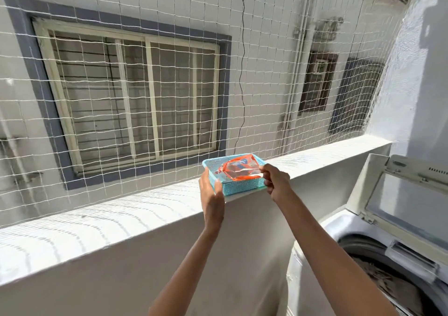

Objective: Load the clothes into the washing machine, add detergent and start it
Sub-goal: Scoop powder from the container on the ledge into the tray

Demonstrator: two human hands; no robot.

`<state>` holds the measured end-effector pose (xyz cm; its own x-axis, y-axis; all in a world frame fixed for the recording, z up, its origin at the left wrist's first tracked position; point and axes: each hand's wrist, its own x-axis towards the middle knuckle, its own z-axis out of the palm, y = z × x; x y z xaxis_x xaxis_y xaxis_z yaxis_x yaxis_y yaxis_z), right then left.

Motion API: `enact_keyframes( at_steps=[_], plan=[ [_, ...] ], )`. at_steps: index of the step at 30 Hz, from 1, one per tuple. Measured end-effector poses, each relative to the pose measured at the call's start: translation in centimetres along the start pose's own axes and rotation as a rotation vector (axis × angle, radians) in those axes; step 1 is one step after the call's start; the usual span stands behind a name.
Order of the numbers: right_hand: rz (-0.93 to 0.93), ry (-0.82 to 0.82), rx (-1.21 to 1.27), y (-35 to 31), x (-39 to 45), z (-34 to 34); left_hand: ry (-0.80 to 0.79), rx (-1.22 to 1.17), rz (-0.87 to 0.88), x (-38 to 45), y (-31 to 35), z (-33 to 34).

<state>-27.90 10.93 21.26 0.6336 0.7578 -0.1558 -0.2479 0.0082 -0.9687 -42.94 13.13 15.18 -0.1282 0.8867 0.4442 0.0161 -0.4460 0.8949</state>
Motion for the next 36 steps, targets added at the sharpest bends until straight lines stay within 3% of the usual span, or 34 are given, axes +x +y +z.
enact_keyframes(
  at_steps=[4, 6, 9, 12, 22, 36],
  plan=[
    [0.021, 0.006, 0.019, -0.5, -0.4, -1.0, 0.266, -0.345, -0.159, -2.3, 0.6, 2.2],
    [0.023, -0.021, 0.006, -0.9, -0.8, -1.8, 0.309, -0.583, -0.381, -3.8, 1.4, 3.6],
    [0.035, -0.035, -0.026, -1.6, -0.8, -4.3, 0.127, -0.915, -0.757, -5.7, 1.9, 6.5],
    [0.055, -0.031, -0.03, -1.8, -0.8, -8.4, -0.04, -1.065, -0.93, -6.4, 1.8, 9.4],
    [0.154, 0.087, -0.065, 0.7, -1.6, -23.2, -0.307, -1.08, -1.161, -11.9, 0.9, 21.1],
    [0.145, 0.442, -0.013, 4.9, 2.0, -40.0, -0.424, -1.056, -1.335, -21.8, -2.5, 37.7]
  ],
)
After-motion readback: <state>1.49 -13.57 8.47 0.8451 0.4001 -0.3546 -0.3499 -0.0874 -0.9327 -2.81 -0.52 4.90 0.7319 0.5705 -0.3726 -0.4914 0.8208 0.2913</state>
